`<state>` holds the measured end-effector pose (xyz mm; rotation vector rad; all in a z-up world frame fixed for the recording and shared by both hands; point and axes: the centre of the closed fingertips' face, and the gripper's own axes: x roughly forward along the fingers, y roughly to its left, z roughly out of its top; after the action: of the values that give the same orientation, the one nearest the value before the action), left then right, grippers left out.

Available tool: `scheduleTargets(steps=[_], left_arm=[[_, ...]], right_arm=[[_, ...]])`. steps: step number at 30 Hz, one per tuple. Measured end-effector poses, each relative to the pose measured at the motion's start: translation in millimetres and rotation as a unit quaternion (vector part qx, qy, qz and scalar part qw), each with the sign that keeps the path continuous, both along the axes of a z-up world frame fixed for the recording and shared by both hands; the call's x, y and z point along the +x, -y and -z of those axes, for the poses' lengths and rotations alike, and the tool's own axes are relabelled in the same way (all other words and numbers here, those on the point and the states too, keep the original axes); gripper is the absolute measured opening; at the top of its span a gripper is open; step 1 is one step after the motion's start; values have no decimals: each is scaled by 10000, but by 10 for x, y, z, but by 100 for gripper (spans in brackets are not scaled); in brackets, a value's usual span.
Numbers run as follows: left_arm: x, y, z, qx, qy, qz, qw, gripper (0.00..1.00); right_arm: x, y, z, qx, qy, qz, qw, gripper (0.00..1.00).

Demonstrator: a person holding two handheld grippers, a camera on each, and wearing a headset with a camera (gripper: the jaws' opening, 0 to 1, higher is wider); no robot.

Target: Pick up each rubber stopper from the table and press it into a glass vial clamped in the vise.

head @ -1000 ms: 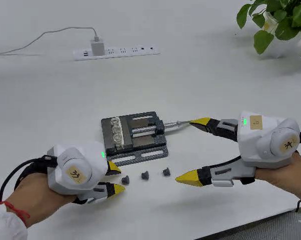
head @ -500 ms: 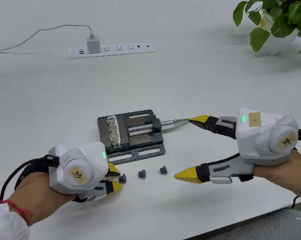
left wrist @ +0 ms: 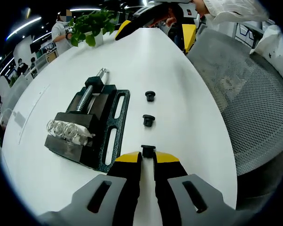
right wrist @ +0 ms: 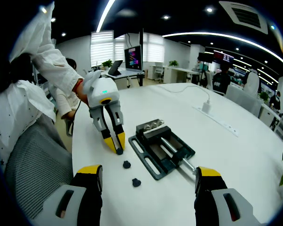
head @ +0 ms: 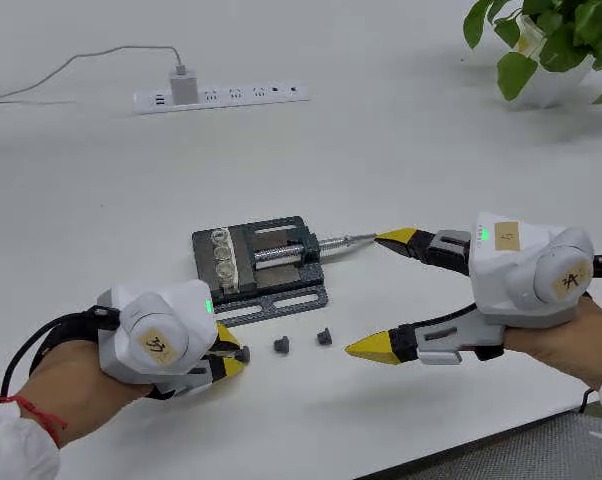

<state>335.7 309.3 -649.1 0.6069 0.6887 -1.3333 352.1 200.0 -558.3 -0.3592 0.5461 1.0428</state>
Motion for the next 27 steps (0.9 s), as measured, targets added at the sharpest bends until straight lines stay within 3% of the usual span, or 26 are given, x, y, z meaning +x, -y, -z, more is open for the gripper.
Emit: scheduleTargets(steps=[17, 21, 27], left_arm=[[1, -5, -1, -39, 48, -66, 10000, 5], [-12, 1, -44, -140, 28, -112, 9998, 5], [-11, 44, -256, -565, 7, -304, 9979, 5]], right_arm=[[-11, -3, 1, 2, -16, -10, 10000, 79], [-20, -9, -14, -5, -5, -31, 10000, 79], [-16, -31, -52, 6, 23, -75, 10000, 79]])
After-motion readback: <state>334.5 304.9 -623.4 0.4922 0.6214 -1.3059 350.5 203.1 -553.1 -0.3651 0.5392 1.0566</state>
